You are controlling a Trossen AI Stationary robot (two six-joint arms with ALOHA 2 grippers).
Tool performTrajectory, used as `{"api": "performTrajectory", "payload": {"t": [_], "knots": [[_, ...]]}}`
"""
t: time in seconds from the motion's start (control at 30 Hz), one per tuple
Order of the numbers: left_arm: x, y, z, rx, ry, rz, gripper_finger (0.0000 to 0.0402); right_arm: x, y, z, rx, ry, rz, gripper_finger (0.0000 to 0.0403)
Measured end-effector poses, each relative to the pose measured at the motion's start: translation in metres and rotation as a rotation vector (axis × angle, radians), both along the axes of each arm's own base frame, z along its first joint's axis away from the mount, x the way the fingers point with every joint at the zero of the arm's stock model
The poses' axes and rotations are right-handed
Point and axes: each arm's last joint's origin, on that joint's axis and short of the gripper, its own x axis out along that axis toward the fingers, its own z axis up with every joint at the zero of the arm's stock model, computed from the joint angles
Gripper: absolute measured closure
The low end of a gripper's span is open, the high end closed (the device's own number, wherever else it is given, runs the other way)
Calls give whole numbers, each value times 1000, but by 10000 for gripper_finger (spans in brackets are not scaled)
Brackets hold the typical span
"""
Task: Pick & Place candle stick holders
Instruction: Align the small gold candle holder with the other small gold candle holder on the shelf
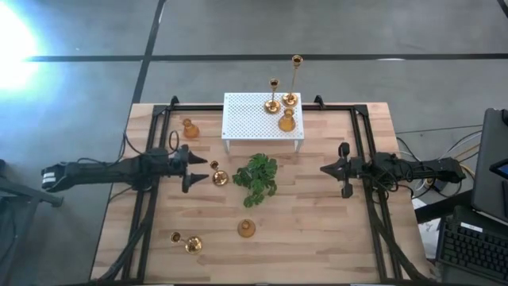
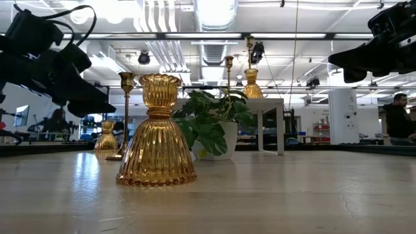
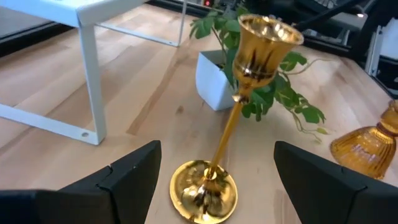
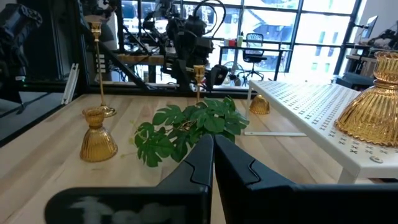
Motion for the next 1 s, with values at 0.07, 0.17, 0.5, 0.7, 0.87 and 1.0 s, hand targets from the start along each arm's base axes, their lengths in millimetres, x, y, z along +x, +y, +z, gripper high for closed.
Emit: {"api": "performTrajectory", "payload": {"t": [0.07, 0.17, 0.5, 0.7, 0.87, 1.0], "knots": [[1, 0, -1, -3, 11, -2, 85, 0, 0, 0, 0, 0, 0, 394], [2, 0, -1, -7, 7, -4, 85, 0, 0, 0, 0, 0, 0, 394], [9, 1, -3, 12, 19, -18, 86, 0, 0, 0, 0, 0, 0, 394], [14, 2, -2, 25, -2, -28, 86, 0, 0, 0, 0, 1, 0, 394], [17, 2, -1, 31, -32, -33, 86, 0, 0, 0, 0, 1, 0, 394], [18, 2, -4, 23, -3, -37, 86, 0, 0, 0, 0, 1, 0, 394]]}}
